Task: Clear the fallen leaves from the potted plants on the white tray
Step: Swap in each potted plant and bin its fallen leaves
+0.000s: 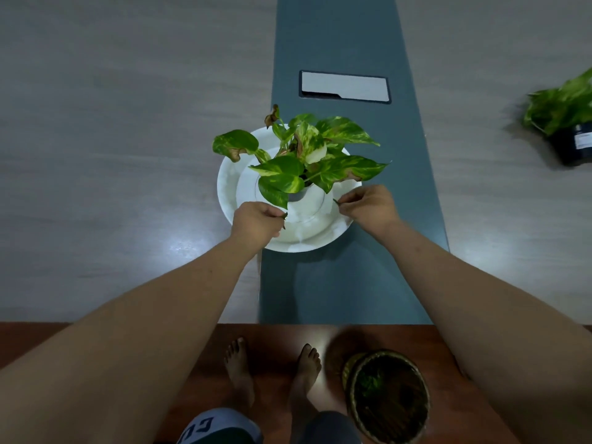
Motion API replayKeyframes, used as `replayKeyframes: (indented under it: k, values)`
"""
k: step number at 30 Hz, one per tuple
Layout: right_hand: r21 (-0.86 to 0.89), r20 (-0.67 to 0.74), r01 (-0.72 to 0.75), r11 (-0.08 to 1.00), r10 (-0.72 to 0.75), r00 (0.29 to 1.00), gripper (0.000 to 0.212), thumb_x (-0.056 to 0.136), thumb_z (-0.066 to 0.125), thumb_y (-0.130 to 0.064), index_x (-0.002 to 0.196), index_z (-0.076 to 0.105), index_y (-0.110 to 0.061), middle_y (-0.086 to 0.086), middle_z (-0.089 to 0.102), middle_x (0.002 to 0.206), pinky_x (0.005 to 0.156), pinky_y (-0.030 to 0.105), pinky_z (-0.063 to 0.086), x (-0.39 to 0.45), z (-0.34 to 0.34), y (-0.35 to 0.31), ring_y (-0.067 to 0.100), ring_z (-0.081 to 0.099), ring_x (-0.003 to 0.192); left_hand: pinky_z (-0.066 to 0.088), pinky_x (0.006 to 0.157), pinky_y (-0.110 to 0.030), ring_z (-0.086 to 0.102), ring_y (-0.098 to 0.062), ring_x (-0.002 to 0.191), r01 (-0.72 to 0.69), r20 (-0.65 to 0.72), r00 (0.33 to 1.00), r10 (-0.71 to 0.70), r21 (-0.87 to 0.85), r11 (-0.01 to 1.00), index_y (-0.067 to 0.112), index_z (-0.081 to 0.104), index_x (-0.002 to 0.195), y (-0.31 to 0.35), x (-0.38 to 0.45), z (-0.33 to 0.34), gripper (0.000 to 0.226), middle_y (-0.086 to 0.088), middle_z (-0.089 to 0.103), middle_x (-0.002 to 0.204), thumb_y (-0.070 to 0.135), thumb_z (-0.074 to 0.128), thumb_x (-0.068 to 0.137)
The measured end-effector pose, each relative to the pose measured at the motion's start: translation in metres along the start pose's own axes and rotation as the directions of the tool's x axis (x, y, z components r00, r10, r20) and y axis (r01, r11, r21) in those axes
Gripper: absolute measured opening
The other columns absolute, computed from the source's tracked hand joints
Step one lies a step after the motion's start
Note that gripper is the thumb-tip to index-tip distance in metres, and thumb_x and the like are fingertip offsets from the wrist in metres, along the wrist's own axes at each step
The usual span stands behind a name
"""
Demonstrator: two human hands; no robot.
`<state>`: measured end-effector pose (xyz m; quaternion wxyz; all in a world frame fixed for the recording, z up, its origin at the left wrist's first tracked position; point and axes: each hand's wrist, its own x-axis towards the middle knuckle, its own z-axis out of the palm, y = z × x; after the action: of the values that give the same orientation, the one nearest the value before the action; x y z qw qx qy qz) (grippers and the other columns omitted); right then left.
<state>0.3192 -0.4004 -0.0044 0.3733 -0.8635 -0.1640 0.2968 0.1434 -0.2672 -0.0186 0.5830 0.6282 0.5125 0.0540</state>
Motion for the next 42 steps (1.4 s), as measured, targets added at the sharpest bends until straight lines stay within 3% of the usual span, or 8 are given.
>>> replayKeyframes:
  k: [4,9,15,18,26,31,36,42]
  values:
    - [0.251,-0.055,-0.086,0.964,0.103,0.993,0.017,0.069,0.073,-0.002,0.065,0.072,-0.018,-0.002,0.067,0.066,0.061,0.026,0.047,-0.033,-0.017,0.015,0.011,0.053,0.057,0.058,0.091,-0.038,0.068,-0.020,0.066,0.079,0.065,0.996,-0.067,-0.216,0.973,0.014,0.071,0.081,0.004,-0.017,0.021,0.016,-0.012,0.072,0.079,-0.001,0.067,0.077]
    - [0.416,-0.173,-0.136,0.899,0.226,0.959,0.019,0.075,0.071,0.001,0.065,0.067,-0.016,0.005,0.059,0.060,0.055,0.026,0.042,-0.074,-0.044,0.042,0.013,0.048,0.053,0.059,0.083,-0.030,0.067,-0.021,0.068,0.076,0.188,0.981,-0.035,-0.217,0.973,0.015,0.068,0.076,0.034,-0.033,0.067,0.016,-0.010,0.068,0.076,-0.001,0.065,0.080]
    - [0.659,-0.337,-0.154,0.737,0.471,0.815,0.020,0.077,0.070,0.003,0.065,0.064,-0.012,0.005,0.060,0.064,0.050,0.022,0.044,-0.151,-0.077,0.117,0.013,0.052,0.053,0.057,0.052,-0.017,0.061,-0.011,0.053,-0.055,0.491,0.868,0.079,-0.064,0.996,0.009,0.061,0.075,0.041,-0.080,0.157,0.020,-0.009,0.060,0.069,-0.008,0.061,0.085]
    - [0.760,-0.365,-0.132,0.636,0.586,0.724,0.020,0.076,0.072,0.004,0.065,0.066,-0.011,0.005,0.059,0.059,0.045,0.017,0.046,-0.186,-0.089,0.154,0.010,0.053,0.047,0.057,0.052,-0.016,0.061,-0.006,0.049,-0.086,0.575,0.815,0.073,-0.005,0.996,0.010,0.061,0.075,0.034,-0.106,0.193,0.021,-0.009,0.061,0.069,-0.008,0.062,0.086]
    - [0.911,-0.281,-0.142,0.387,0.835,0.473,0.013,0.074,0.073,0.000,0.072,0.068,-0.012,0.007,0.064,0.068,0.061,0.028,0.050,-0.277,-0.098,0.280,0.018,0.059,0.062,0.059,0.060,-0.020,0.063,-0.014,0.064,-0.232,0.774,0.630,-0.065,0.268,0.935,0.008,0.064,0.081,-0.027,-0.189,0.296,0.012,-0.010,0.063,0.074,-0.003,0.065,0.086]
    - [0.938,-0.227,-0.143,0.316,0.872,0.433,0.016,0.073,0.072,0.004,0.066,0.066,-0.010,0.008,0.061,0.069,0.058,0.027,0.049,-0.307,-0.076,0.358,0.018,0.058,0.063,0.061,0.075,-0.028,0.068,-0.016,0.073,-0.349,0.795,0.577,-0.189,0.449,0.823,0.011,0.068,0.083,-0.095,-0.204,0.351,0.010,-0.012,0.069,0.083,0.001,0.068,0.083]
    - [0.942,-0.109,-0.260,0.210,0.928,0.356,0.013,0.070,0.073,0.002,0.067,0.068,-0.009,0.013,0.063,0.071,0.065,0.035,0.052,-0.305,-0.034,0.452,0.024,0.060,0.070,0.060,0.081,-0.030,0.070,-0.019,0.078,-0.352,0.727,0.616,-0.303,0.598,0.720,0.005,0.070,0.094,-0.177,-0.192,0.403,0.011,-0.012,0.070,0.087,0.002,0.067,0.083]
    - [0.928,-0.007,-0.353,0.122,0.951,0.309,0.019,0.079,0.071,-0.001,0.068,0.068,-0.016,0.001,0.065,0.068,0.064,0.026,0.057,-0.264,0.025,0.555,0.015,0.062,0.066,0.060,0.081,-0.031,0.070,-0.017,0.074,-0.326,0.650,0.644,-0.404,0.710,0.624,0.002,0.070,0.099,-0.273,-0.154,0.459,0.014,-0.010,0.069,0.082,0.000,0.067,0.085]
